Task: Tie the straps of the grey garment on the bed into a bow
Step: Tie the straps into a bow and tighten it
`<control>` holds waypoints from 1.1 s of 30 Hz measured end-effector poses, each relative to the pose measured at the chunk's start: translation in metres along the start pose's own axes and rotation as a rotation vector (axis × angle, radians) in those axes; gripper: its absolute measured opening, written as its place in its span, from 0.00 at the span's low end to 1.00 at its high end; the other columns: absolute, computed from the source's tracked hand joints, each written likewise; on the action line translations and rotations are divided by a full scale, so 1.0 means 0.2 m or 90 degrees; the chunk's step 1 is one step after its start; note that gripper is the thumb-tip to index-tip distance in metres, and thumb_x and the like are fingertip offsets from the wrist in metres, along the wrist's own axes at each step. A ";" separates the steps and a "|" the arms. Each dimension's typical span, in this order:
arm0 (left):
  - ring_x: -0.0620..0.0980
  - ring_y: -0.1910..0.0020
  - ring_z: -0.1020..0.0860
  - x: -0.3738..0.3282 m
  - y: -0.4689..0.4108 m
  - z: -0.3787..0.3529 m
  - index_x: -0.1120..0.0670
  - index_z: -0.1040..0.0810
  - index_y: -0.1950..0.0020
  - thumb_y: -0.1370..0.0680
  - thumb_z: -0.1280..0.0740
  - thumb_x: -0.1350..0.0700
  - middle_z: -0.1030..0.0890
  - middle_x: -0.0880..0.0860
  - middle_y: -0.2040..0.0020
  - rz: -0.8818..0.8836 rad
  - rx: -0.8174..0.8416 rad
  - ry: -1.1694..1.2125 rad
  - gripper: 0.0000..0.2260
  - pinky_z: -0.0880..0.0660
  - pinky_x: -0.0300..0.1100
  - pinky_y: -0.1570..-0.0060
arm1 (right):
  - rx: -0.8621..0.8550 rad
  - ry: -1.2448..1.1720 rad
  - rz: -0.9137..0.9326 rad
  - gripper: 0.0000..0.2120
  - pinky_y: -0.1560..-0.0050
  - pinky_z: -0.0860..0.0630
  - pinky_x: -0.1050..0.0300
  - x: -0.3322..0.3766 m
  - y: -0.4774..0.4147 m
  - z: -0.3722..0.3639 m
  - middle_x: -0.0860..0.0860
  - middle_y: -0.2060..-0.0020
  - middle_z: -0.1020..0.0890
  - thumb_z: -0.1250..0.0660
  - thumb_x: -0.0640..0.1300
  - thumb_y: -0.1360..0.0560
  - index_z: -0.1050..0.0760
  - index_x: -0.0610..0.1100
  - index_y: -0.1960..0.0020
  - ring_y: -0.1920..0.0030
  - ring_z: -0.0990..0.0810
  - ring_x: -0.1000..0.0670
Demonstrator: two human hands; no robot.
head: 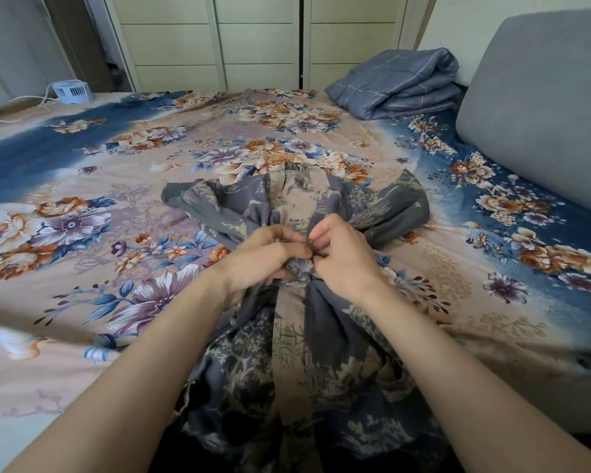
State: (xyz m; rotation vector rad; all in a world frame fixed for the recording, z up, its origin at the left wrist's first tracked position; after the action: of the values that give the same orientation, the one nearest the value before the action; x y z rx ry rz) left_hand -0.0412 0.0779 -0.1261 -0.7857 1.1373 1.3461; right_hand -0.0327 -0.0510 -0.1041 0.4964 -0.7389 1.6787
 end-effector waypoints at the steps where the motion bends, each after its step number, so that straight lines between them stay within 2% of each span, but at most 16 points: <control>1: 0.38 0.81 0.33 0.02 0.00 0.01 0.60 0.21 0.40 0.22 0.30 0.60 0.25 0.47 0.66 0.013 -0.004 0.043 0.11 0.38 0.30 0.78 | -0.024 0.014 0.002 0.14 0.48 0.21 0.49 0.00 0.00 0.02 0.53 0.52 0.20 0.26 0.39 0.28 0.28 0.52 0.51 0.51 0.19 0.51; 3: 0.42 0.80 0.36 0.05 -0.01 0.03 0.61 0.20 0.42 0.22 0.30 0.61 0.22 0.46 0.69 0.039 -0.013 0.128 0.10 0.40 0.35 0.77 | -0.047 0.031 -0.006 0.11 0.50 0.20 0.50 -0.02 0.00 0.06 0.55 0.56 0.18 0.23 0.45 0.29 0.25 0.53 0.56 0.54 0.18 0.53; 5: 0.42 0.81 0.37 0.07 -0.02 0.04 0.59 0.20 0.46 0.21 0.30 0.61 0.23 0.46 0.72 0.055 -0.016 0.190 0.05 0.39 0.35 0.79 | -0.023 0.004 -0.016 0.10 0.51 0.18 0.49 -0.03 -0.01 0.05 0.57 0.60 0.16 0.21 0.48 0.32 0.22 0.55 0.62 0.57 0.17 0.54; 7: 0.41 0.82 0.36 0.07 -0.02 0.04 0.57 0.21 0.50 0.21 0.30 0.61 0.23 0.46 0.74 0.057 -0.022 0.233 0.01 0.38 0.33 0.82 | 0.019 -0.038 -0.019 0.09 0.50 0.17 0.48 -0.03 0.00 0.03 0.57 0.62 0.15 0.20 0.48 0.34 0.20 0.56 0.62 0.57 0.16 0.55; 9: 0.41 0.82 0.35 0.08 -0.03 0.06 0.57 0.21 0.49 0.21 0.29 0.61 0.21 0.47 0.72 0.057 -0.037 0.244 0.03 0.37 0.32 0.82 | 0.052 -0.064 -0.014 0.10 0.49 0.18 0.48 -0.01 0.01 0.01 0.55 0.60 0.15 0.19 0.51 0.35 0.17 0.53 0.58 0.56 0.16 0.55; 11: 0.41 0.81 0.35 0.09 -0.04 0.07 0.57 0.21 0.46 0.23 0.27 0.60 0.20 0.48 0.69 0.059 -0.043 0.230 0.07 0.36 0.32 0.81 | 0.059 -0.069 -0.007 0.12 0.48 0.18 0.49 0.00 0.03 0.01 0.53 0.59 0.14 0.20 0.54 0.34 0.15 0.48 0.55 0.55 0.16 0.55; 14: 0.43 0.79 0.35 0.09 -0.03 0.08 0.56 0.22 0.45 0.26 0.25 0.62 0.21 0.49 0.67 0.054 -0.050 0.193 0.12 0.36 0.33 0.79 | 0.058 -0.054 -0.005 0.10 0.50 0.18 0.47 0.00 0.03 0.02 0.52 0.62 0.13 0.24 0.52 0.28 0.14 0.45 0.56 0.57 0.15 0.52; 17: 0.44 0.78 0.33 0.04 -0.02 0.08 0.57 0.24 0.44 0.27 0.30 0.68 0.26 0.49 0.71 0.011 -0.062 0.092 0.14 0.35 0.35 0.76 | 0.104 -0.042 -0.042 0.14 0.52 0.18 0.45 -0.02 0.03 0.01 0.42 0.63 0.14 0.28 0.51 0.27 0.15 0.38 0.57 0.57 0.15 0.43; 18: 0.44 0.75 0.31 0.01 -0.01 0.07 0.57 0.25 0.44 0.27 0.31 0.69 0.25 0.50 0.68 -0.014 -0.063 0.052 0.15 0.33 0.35 0.74 | 0.121 -0.054 -0.069 0.15 0.53 0.17 0.46 -0.03 0.04 0.00 0.40 0.62 0.15 0.30 0.50 0.27 0.16 0.37 0.56 0.58 0.15 0.42; 20: 0.46 0.64 0.26 -0.04 0.00 0.06 0.56 0.26 0.44 0.26 0.32 0.69 0.23 0.52 0.58 -0.070 -0.063 -0.033 0.14 0.29 0.33 0.67 | 0.147 -0.136 -0.157 0.13 0.59 0.17 0.53 -0.09 0.06 0.00 0.42 0.62 0.15 0.32 0.48 0.25 0.16 0.38 0.54 0.62 0.14 0.48; 22: 0.47 0.60 0.26 -0.05 0.00 0.06 0.57 0.26 0.44 0.25 0.32 0.68 0.24 0.52 0.53 -0.106 -0.053 -0.099 0.12 0.30 0.30 0.64 | 0.172 -0.290 -0.274 0.09 0.61 0.18 0.57 -0.13 0.11 -0.02 0.45 0.60 0.17 0.33 0.44 0.25 0.19 0.39 0.51 0.62 0.14 0.50; 24: 0.46 0.62 0.28 -0.04 0.00 0.06 0.57 0.26 0.46 0.24 0.33 0.68 0.26 0.53 0.55 -0.112 -0.037 -0.125 0.10 0.31 0.28 0.66 | 0.183 -0.418 -0.349 0.06 0.64 0.18 0.58 -0.15 0.15 -0.04 0.45 0.59 0.18 0.32 0.42 0.25 0.22 0.40 0.50 0.62 0.12 0.47; 28: 0.47 0.61 0.29 -0.02 0.00 0.07 0.56 0.26 0.49 0.23 0.33 0.66 0.26 0.52 0.58 -0.115 -0.023 -0.122 0.07 0.32 0.29 0.65 | 0.132 -0.549 -0.376 0.05 0.66 0.19 0.63 -0.17 0.13 -0.02 0.42 0.53 0.13 0.28 0.37 0.25 0.18 0.37 0.50 0.57 0.11 0.47; 31: 0.49 0.60 0.30 -0.01 -0.01 0.07 0.56 0.26 0.49 0.22 0.32 0.64 0.26 0.55 0.59 -0.133 -0.005 -0.116 0.05 0.32 0.38 0.60 | 0.129 -0.614 -0.390 0.08 0.71 0.23 0.68 -0.18 0.13 -0.01 0.42 0.52 0.12 0.28 0.37 0.25 0.18 0.37 0.46 0.63 0.12 0.52; 33: 0.48 0.62 0.30 -0.02 0.00 0.08 0.58 0.25 0.48 0.22 0.32 0.64 0.26 0.54 0.62 -0.171 0.004 -0.102 0.05 0.33 0.41 0.59 | 0.145 -0.611 -0.402 0.06 0.74 0.31 0.70 -0.18 0.13 -0.03 0.46 0.59 0.14 0.28 0.38 0.25 0.19 0.38 0.48 0.71 0.18 0.57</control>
State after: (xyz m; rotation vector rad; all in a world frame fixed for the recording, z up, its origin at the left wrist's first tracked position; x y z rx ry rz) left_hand -0.0373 0.0910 -0.1168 -0.7808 0.8765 1.1573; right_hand -0.0495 -0.0766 -0.1381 1.5715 -0.9217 0.8660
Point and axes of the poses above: each hand's wrist, its own y-axis away from the middle knuckle, its own z-axis out of the back of the hand, x = y × z, the point moved 10 cm from there along -y, towards the middle knuckle
